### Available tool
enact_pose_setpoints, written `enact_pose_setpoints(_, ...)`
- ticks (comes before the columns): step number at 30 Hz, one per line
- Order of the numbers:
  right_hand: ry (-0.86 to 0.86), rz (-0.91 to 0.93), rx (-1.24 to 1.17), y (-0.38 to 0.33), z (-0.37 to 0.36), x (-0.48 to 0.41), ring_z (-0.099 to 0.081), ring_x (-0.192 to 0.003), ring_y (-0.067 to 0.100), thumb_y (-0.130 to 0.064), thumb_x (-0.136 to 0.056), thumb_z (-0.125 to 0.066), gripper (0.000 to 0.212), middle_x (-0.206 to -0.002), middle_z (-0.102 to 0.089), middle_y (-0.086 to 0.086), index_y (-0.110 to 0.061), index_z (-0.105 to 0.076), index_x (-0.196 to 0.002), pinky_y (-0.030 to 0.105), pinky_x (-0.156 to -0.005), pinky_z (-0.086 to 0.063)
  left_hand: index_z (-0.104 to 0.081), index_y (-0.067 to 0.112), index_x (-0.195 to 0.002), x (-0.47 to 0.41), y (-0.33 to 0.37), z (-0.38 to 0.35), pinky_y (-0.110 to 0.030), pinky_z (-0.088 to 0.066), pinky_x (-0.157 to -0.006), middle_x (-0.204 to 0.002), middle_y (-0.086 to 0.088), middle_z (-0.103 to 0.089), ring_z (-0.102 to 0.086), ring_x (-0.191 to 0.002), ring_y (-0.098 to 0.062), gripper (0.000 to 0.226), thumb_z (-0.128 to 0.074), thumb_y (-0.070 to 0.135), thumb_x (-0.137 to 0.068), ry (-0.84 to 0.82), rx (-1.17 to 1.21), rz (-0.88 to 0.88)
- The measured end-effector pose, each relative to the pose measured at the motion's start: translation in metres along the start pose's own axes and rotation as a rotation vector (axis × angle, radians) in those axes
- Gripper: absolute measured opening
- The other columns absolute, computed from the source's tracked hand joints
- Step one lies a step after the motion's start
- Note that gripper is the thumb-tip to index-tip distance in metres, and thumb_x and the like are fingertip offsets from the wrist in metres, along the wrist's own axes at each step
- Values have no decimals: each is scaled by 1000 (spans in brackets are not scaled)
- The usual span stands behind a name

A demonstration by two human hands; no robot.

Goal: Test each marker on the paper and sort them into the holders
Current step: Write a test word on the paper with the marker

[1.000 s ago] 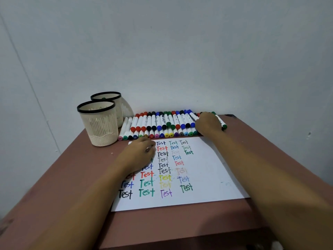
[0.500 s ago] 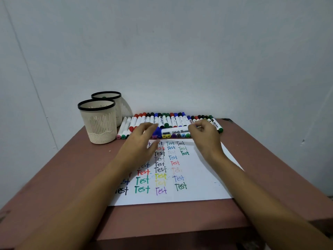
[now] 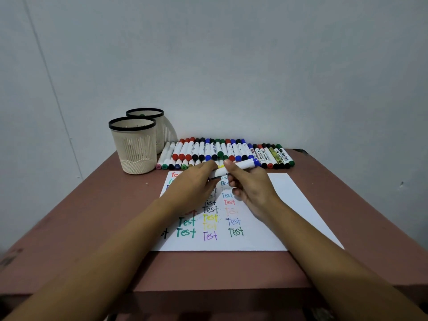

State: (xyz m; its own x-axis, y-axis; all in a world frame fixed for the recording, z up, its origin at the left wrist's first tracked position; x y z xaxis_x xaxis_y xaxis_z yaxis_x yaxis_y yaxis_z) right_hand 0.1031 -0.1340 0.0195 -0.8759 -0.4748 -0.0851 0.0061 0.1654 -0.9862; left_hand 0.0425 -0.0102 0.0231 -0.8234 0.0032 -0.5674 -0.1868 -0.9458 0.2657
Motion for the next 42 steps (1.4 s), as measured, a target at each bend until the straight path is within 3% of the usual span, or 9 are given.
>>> enact_pose_setpoints(8,1,30,23,1,6,-3,-38,-49,6,-26,-90,-64,26,-54,-47,-4,-14,-57,-68,21,-50,-31,-50,14,-92,1,1,-2,-31,-32,-56,-64,8,-43,-39,-56,-7,21,-46,34,-96,-100,109,79)
enact_pose_setpoints(12,-50,37,5,0,6,-3,-36,-50,6,-25,-92,-60,26,-55,-45,-4,-13,-57,-69,19,-49,-31,-57,14,-84,2,-1,0,-22,-26,-49,-55,7,-41,-37,-50,-9,26,-49,36,-94,-61,226,56)
enact_pose_setpoints(19,-73,45,-48,-3,9,-1,-40,-48,6,-24,-92,-61,22,-57,-47,-1,-12,-61,-73,17,-47,-35,-63,31,-104,5,-8,4,-18,-31,-50,-57,15,-54,-42,-50,-4,20,-61,38,-86,-23,397,159)
enact_pose_setpoints(24,168,-32,-416,-12,21,0,-57,-48,14,-27,-94,-57,21,-66,-55,7,-9,-54,-83,22,-44,-47,-40,33,-128,6,-16,8,-22,-45,-67,-85,5,-58,-56,-79,-6,54,-54,56,-82,-21,382,356)
enact_pose_setpoints(28,160,-97,-629,-13,31,0,-70,-68,33,-26,-98,-50,22,-93,-60,23,-4,-47,-95,37,-62,-61,-42,20,-119,4,-28,7,-25,-39,-59,-83,-1,-61,-52,-66,-4,28,-41,37,-96,59,525,459)
enact_pose_setpoints(31,158,-85,-543,-11,33,0,-67,-71,29,-10,-95,-53,8,-83,-63,17,-8,-51,-87,33,-66,-59,-39,20,-113,3,-36,1,-29,-40,-67,-91,-6,-59,-50,-74,-16,20,-36,13,-95,21,544,516)
enact_pose_setpoints(34,192,-12,-241,-8,36,-2,-56,-64,14,5,-89,-55,20,-73,-57,6,-12,-52,-77,23,-60,-51,-34,22,-109,4,-37,-1,-34,-41,-72,-97,-13,-55,-49,-78,-22,22,-35,6,-94,-3,500,518)
enact_pose_setpoints(38,261,52,164,1,39,-6,-47,-53,13,-2,-83,-59,16,-58,-50,2,-11,-52,-71,28,-50,-40,-35,16,-122,5,-35,2,-23,-42,-64,-101,-7,-54,-51,-73,-13,33,-43,2,-92,-30,463,478)
enact_pose_setpoints(42,280,76,323,7,39,-7,-45,-49,18,-10,-74,-64,16,-58,-51,6,-9,-49,-69,27,-48,-38,-41,15,-122,5,-41,2,-15,-41,-59,-105,-7,-58,-55,-78,-12,37,-56,7,-89,6,518,560)
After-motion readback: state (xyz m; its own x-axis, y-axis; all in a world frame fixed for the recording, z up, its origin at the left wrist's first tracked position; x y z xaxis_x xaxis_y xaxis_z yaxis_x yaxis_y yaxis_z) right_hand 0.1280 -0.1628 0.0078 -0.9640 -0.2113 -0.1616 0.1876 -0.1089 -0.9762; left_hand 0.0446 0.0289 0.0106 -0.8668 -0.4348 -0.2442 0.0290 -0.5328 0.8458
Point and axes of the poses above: each hand's wrist, its own x-axis away from the middle knuckle, its own z-axis out of the back of the hand, y = z × x, the point moved 3 cm from there along -x, towards the middle knuckle
